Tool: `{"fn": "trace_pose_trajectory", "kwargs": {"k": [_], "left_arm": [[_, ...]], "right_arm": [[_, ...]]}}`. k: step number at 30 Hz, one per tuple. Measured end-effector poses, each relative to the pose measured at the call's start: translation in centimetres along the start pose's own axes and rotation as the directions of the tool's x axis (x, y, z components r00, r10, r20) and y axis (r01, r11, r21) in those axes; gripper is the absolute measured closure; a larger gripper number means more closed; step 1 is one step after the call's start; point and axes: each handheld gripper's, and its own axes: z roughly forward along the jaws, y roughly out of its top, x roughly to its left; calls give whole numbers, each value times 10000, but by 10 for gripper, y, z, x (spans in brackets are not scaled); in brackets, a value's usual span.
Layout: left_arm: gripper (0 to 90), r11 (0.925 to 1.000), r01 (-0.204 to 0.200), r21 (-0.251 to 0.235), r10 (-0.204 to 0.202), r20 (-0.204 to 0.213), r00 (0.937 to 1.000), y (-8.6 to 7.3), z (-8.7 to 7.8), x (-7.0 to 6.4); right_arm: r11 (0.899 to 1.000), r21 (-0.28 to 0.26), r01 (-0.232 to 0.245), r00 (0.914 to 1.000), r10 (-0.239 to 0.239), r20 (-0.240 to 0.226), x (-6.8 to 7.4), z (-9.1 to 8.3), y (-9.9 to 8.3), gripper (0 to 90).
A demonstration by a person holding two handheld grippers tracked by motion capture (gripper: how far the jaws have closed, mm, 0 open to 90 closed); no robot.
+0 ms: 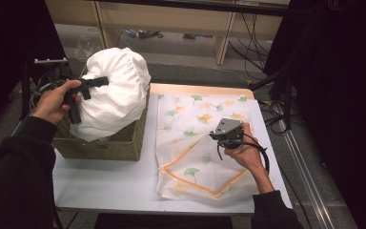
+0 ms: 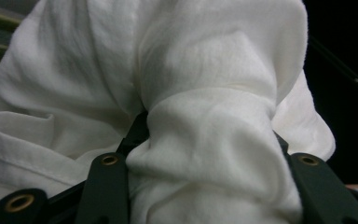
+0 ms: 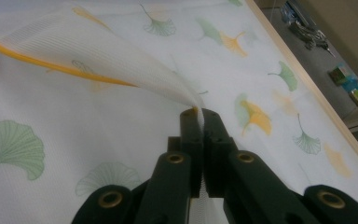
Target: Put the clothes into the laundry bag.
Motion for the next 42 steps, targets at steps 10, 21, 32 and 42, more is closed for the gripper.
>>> {"fn": "trace_pose_trajectory", "kwargs": {"k": [10,21,32,42], "left_arm": [[515,9933,-686,927,434,2509,9670,-23,-11,-61],[515,9784,-1489,1433,806,3988,9135,-77,-14,-135],[512,9309,-2206,2911,499,4971,8663,-142,-1,-162],[510,8932,-2226,3906,217,4570,8892,-198,42,-145]], "right_arm": [[9993,-90,361,9993,-360,33,-3,1,0,897],[9999,-139,-45,9999,47,144,-6,-2,-2,897],[9975,-531,-469,9987,480,193,-14,-9,-6,897],[9935,-966,-606,9958,668,628,-20,-27,0,898]]}}
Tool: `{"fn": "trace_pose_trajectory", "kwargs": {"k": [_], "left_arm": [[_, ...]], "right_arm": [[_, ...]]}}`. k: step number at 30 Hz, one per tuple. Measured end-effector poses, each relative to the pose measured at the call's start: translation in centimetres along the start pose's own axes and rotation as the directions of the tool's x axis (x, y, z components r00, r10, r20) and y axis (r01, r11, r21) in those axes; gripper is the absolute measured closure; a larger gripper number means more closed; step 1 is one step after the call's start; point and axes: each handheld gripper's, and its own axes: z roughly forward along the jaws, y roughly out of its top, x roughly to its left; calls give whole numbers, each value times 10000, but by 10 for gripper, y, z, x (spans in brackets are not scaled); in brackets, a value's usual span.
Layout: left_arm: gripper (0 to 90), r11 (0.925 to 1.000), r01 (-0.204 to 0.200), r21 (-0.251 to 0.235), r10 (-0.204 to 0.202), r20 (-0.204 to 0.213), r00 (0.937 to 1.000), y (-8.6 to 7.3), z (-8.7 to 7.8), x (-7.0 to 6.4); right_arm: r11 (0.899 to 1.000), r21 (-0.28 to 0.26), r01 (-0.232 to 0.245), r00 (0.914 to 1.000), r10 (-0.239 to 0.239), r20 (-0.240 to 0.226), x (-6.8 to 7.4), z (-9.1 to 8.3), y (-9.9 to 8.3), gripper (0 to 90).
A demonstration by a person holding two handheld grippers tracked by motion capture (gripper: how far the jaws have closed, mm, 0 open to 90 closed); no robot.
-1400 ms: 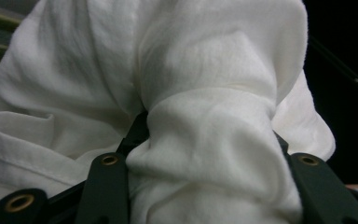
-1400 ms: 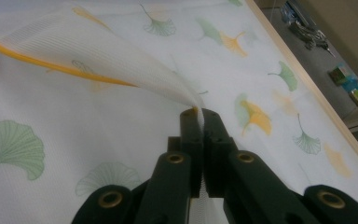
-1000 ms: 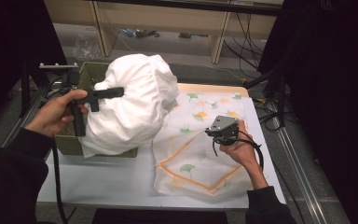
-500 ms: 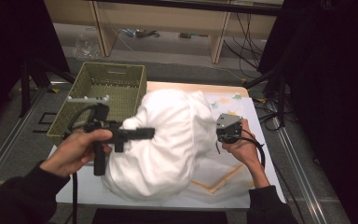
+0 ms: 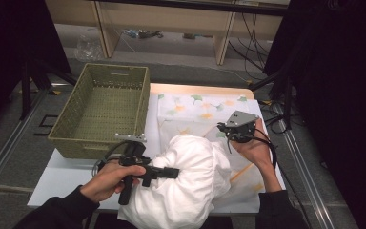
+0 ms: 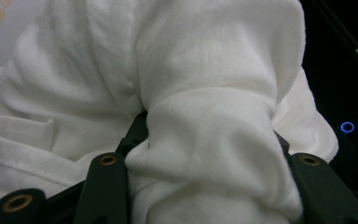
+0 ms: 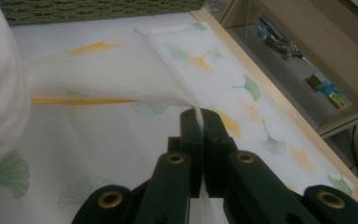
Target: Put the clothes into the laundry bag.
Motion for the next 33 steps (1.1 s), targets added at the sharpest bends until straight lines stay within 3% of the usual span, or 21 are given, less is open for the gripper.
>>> {"fn": "trace_pose_trajectory", "kwargs": {"k": [1,7,9,10,11,12,16,18,20,22,26,28,29,31,32,33], "left_arm": [[510,9998,159,91,-159,-22,9999,-4,11,5],[508,9993,231,307,-233,65,9997,-1,37,17],[508,9996,59,289,-54,-181,9998,1,43,23],[508,9992,273,285,-264,-316,9992,2,46,25],[508,9995,130,301,-117,-439,9990,3,47,28],[507,9997,-25,243,43,-744,9972,4,48,30],[507,9998,-67,-195,42,-1261,9920,10,42,37],[507,9978,-160,-645,42,-1785,9839,16,32,40],[506,9966,-189,-804,32,-1905,9817,19,29,41],[504,9936,-396,-1060,154,-2202,9753,22,27,42],[494,9973,-528,-514,411,-2075,9774,18,40,46],[494,9974,-721,-51,693,-2155,9740,14,52,44],[494,9952,-955,201,976,-2173,9712,12,61,41],[492,9854,-1458,875,1598,-1829,9701,9,79,33],[491,9751,-1771,1332,1965,-1503,9689,6,93,26],[491,9703,-1896,1504,2098,-1321,9688,5,98,24]], "right_arm": [[10000,-8,34,10000,-34,66,0,-1,0,899],[9996,-48,274,9996,-274,41,3,-5,7,899],[9993,-104,355,9993,-355,71,4,-8,10,900],[9993,-105,360,9993,-359,119,5,-9,11,899],[9987,-142,494,9988,-493,65,6,-10,13,900],[9983,-183,554,9984,-552,105,7,-11,14,900],[9962,-212,850,9964,-851,-34,13,-16,23,900],[9965,-221,811,9967,-811,-12,16,-18,26,900],[9955,-256,908,9958,-909,-45,17,-17,28,900],[9963,-238,831,9965,-831,-19,19,-17,29,900],[9962,-177,857,9963,-857,1,17,-15,27,900],[9960,-188,868,9962,-868,15,16,-15,25,900],[9968,-173,777,9970,-776,35,16,-15,25,900],[9969,-181,768,9970,-767,56,16,-15,25,900],[9964,-227,820,9966,-819,61,15,-15,26,900],[9962,-248,829,9965,-827,94,16,-16,26,900]]}}
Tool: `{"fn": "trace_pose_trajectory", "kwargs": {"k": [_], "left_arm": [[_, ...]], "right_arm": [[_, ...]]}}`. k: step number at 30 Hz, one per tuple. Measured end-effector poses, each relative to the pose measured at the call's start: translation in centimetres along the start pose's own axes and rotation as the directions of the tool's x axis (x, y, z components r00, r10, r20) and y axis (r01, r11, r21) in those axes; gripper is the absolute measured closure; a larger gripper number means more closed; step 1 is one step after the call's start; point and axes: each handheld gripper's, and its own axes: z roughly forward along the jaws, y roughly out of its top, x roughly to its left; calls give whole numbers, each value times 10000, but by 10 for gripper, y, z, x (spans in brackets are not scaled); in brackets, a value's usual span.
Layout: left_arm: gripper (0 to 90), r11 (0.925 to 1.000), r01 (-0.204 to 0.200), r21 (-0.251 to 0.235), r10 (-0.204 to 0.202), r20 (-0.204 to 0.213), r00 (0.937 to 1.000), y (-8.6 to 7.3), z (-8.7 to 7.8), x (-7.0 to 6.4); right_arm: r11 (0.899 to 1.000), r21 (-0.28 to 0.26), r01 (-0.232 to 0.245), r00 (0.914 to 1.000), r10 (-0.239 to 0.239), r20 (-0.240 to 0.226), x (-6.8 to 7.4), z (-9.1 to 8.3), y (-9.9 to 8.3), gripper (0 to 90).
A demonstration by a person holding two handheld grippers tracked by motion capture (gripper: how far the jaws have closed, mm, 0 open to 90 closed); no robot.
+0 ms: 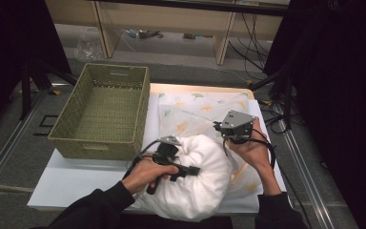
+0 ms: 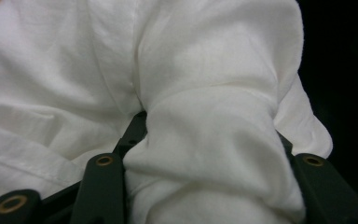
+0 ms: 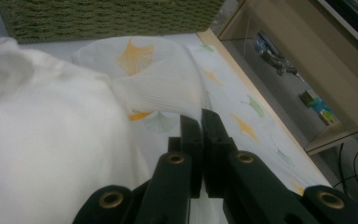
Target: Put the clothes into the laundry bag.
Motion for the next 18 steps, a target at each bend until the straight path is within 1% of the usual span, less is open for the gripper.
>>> {"fn": "trace_pose_trajectory", "kwargs": {"k": [1,2,3,4,5,6,7,8,9,10,11,12,13,14,15,16,17,18], "left_arm": [[490,9998,-95,165,96,-32,9999,0,4,-2],[491,9997,-157,206,158,-44,9999,1,8,-3],[491,9998,-123,169,126,-204,9997,2,12,-2],[491,10000,41,32,-40,-354,9994,5,13,2],[491,9996,266,66,-263,-453,9986,8,10,8],[493,9983,556,-201,-566,-583,9967,11,7,13],[493,9965,722,-422,-751,-714,9946,13,3,17],[493,9891,1053,-1028,-1184,-1313,9842,19,-8,25],[492,9891,1053,-1028,-1184,-1313,9842,19,-8,25],[492,9860,1077,-1270,-1267,-1525,9802,22,-15,29],[490,9819,1193,-1472,-1448,-1766,9736,24,-18,32],[488,9827,1049,-1527,-1351,-2034,9697,26,-19,34],[481,9841,994,-1474,-1307,-2207,9666,27,-16,35],[473,9857,959,-1386,-1268,-2345,9638,26,-11,37],[464,9854,1065,-1332,-1362,-2389,9614,24,-2,39],[450,9853,1199,-1220,-1459,-2337,9613,22,8,41],[439,9866,1207,-1099,-1441,-2394,9602,19,20,42],[414,9885,1192,-932,-1394,-2543,9570,17,36,43]], "right_arm": [[10000,-33,-18,10000,18,-34,0,0,0,900],[10000,-79,8,10000,-9,-54,0,-2,1,900],[10000,-79,8,10000,-9,-54,0,-2,1,900],[9999,-123,60,10000,-61,-22,0,-6,2,900],[9999,-123,60,10000,-61,-22,0,-6,2,900],[9998,-177,113,9999,-112,8,0,-10,3,900],[9998,-177,113,9999,-112,8,0,-10,3,900],[9997,-211,132,9999,-132,-15,1,-12,5,900],[9997,-211,132,9999,-132,-15,1,-12,5,900],[9996,-226,173,9998,-174,-69,2,-12,6,900],[9995,-236,224,9997,-227,-118,3,-11,7,900],[9992,-232,311,9994,-314,-143,4,-10,9,900],[9996,-195,213,9996,-217,-163,7,-8,10,900],[9992,-157,357,9992,-360,-177,8,-7,11,900],[9992,-92,377,9991,-379,-190,9,-5,12,900],[9993,-42,365,9989,-366,-276,11,-4,12,900],[9992,-51,392,9988,-393,-300,11,-4,12,900],[9991,-53,427,9985,-428,-347,12,-3,12,900]]}}
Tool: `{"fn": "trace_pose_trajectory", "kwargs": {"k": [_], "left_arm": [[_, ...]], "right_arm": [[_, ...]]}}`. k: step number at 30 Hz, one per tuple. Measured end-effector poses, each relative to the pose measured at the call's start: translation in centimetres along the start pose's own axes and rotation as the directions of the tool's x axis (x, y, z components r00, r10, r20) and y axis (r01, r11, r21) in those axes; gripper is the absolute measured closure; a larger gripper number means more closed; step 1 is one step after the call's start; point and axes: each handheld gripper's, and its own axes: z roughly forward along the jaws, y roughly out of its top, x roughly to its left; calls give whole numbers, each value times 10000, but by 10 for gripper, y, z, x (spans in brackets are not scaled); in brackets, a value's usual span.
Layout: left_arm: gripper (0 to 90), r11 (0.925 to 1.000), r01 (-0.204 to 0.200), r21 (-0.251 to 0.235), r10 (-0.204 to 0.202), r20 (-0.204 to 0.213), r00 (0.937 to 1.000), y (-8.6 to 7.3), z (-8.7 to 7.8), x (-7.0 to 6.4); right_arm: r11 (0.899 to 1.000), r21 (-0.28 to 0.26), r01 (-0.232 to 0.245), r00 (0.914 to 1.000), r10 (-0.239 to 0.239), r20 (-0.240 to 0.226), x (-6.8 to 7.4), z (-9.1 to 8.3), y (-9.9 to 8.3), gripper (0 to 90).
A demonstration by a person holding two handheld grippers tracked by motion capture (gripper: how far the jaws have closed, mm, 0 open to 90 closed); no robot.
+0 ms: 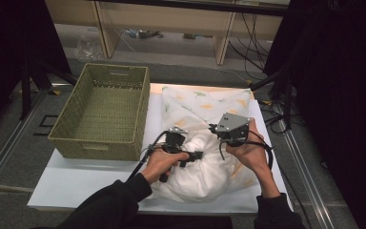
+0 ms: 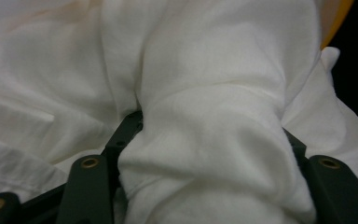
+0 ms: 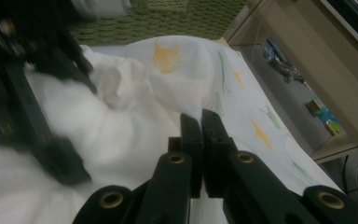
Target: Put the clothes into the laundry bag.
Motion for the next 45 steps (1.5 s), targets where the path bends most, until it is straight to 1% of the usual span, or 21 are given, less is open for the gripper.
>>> {"fn": "trace_pose_trajectory", "kwargs": {"k": [3,5,8,10,13,16,20,22,25,27,29,30,32,33,36,38,40,41,42,43,45], "left_arm": [[392,10000,-92,-27,92,-136,9999,2,8,-2],[359,9995,279,-140,-279,-45,9996,6,8,1],[324,9999,65,-99,-63,162,9998,6,2,3],[260,9996,-176,-202,182,325,9993,7,-7,0],[171,9952,-714,-673,721,73,9974,12,-28,-5],[165,9902,-886,-1077,896,41,9960,18,-51,-6],[157,9785,-1596,-1303,1601,-69,9871,20,-82,2],[157,9811,-1603,-1087,1595,-164,9871,16,-87,9],[153,9884,-1479,-336,1483,114,9889,3,-74,16],[157,9884,-1520,67,1516,417,9876,-2,-58,18],[365,9927,-1158,332,1124,912,9895,-2,-43,18],[365,9928,-1164,270,1127,1125,9872,-2,-38,17],[560,9928,-1195,9,1184,1313,9842,2,-29,6],[637,9919,-1272,-67,1270,1337,9829,4,-26,-2],[698,9859,-1665,-177,1674,1275,9776,12,-18,-21],[730,9879,-1543,-153,1551,1031,9825,16,-10,-22],[735,9899,-1387,-308,1396,281,9898,18,4,-15],[733,9872,-1594,32,1593,178,9871,19,7,-6],[723,9955,-905,-270,912,247,9955,18,12,-3],[706,9988,-326,-358,345,519,9981,17,16,2],[666,9979,-442,-470,468,562,9973,16,14,1]], "right_arm": [[10000,23,3,10000,-2,-62,1,-1,-1,900],[10000,49,-28,10000,28,-42,1,-1,-3,900],[9999,119,-13,9999,15,-166,1,0,-5,900],[9998,196,-69,9999,72,-157,1,1,-8,900],[9997,194,-146,9998,149,-133,0,2,-10,900],[9993,209,-294,9995,296,-77,0,1,-10,900],[9993,202,-303,9995,304,-68,0,1,-10,900],[9993,202,-312,9995,314,-63,0,1,-10,900],[9997,189,-180,9998,182,-113,0,2,-9,900],[9996,209,-179,9997,182,-132,0,3,-9,900],[9997,224,-100,9999,103,-98,1,4,-8,900],[9997,224,-100,9999,103,-98,1,4,-8,900],[9997,236,-48,9999,52,-137,2,5,-8,900],[9997,244,-34,9999,38,-138,2,5,-8,900],[9997,237,-67,9998,72,-187,3,3,-7,900],[9998,171,-59,9999,61,-141,2,0,-5,900],[9999,102,-45,9999,46,-126,2,-5,-4,900],[9999,114,27,10000,-27,-10,2,-7,-4,900],[9998,178,-100,9999,101,-46,3,-8,-3,900],[9999,131,-95,9998,97,-155,3,-9,-3,900],[9999,161,-24,9998,28,-212,4,-8,-3,900]]}}
